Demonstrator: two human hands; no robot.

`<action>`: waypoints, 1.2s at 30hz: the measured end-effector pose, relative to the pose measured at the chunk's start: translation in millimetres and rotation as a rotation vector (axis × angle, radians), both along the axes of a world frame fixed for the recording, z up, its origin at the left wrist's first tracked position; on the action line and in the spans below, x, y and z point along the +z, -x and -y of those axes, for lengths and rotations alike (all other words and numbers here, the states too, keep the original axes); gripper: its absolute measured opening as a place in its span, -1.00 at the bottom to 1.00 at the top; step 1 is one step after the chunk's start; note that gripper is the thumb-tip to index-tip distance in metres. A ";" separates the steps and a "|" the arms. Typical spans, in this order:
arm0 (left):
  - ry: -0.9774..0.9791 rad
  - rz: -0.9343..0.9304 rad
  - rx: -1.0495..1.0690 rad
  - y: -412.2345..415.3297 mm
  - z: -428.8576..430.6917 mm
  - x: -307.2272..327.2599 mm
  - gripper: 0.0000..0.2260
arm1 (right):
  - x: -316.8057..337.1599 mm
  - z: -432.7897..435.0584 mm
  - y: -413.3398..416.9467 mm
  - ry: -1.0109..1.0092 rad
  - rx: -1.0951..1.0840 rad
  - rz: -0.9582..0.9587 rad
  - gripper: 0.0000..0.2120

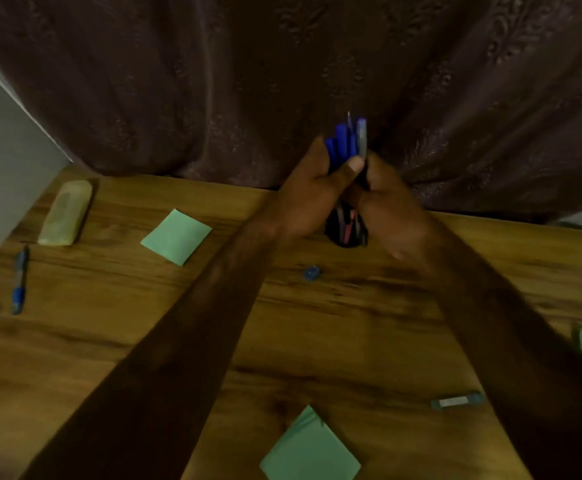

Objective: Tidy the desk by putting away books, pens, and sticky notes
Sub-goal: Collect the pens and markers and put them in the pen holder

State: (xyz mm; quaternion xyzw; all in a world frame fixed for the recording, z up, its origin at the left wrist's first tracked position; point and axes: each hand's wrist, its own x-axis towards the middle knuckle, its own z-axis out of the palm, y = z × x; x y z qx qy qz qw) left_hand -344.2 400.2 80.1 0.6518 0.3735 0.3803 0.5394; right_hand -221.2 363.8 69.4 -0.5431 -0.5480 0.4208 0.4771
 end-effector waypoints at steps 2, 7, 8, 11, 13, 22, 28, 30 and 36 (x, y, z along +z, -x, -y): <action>-0.004 -0.020 -0.028 -15.3 -11.0 3.8 -0.73 | 5.6 -9.1 -20.2 -0.033 -0.016 0.070 -0.68; 0.011 -0.134 -0.065 -38.3 -36.1 -2.9 -0.67 | -7.8 -34.0 -48.4 -0.052 -0.031 0.169 -0.62; 0.011 -0.157 -0.066 -40.6 -40.1 -3.1 -0.65 | -12.6 -38.3 -49.4 -0.050 -0.044 0.161 -0.62; 0.021 -0.240 -0.074 -45.4 -50.8 -5.1 -0.61 | -26.8 -47.6 -47.1 -0.044 -0.073 0.077 -0.64; 0.004 -0.304 -0.070 -47.7 -59.0 -8.2 -0.56 | -34.2 -52.4 -44.6 -0.045 -0.094 0.032 -0.65; 0.038 -0.354 -0.055 -43.3 -64.0 -30.7 -0.55 | -52.0 -48.7 -39.5 -0.037 -0.091 -0.017 -0.64; 0.006 -0.385 -0.015 -39.8 -60.7 -42.3 -0.56 | -52.7 -43.7 -49.7 0.039 -0.063 0.055 -0.70; -0.007 -0.410 -0.014 -38.5 -58.2 -44.5 -0.50 | -50.9 -42.6 -51.2 0.040 -0.056 0.097 -0.64; -0.017 -0.437 0.016 -27.0 -48.5 -38.6 -0.38 | -43.7 -32.7 -48.8 -0.001 -0.104 0.132 -0.46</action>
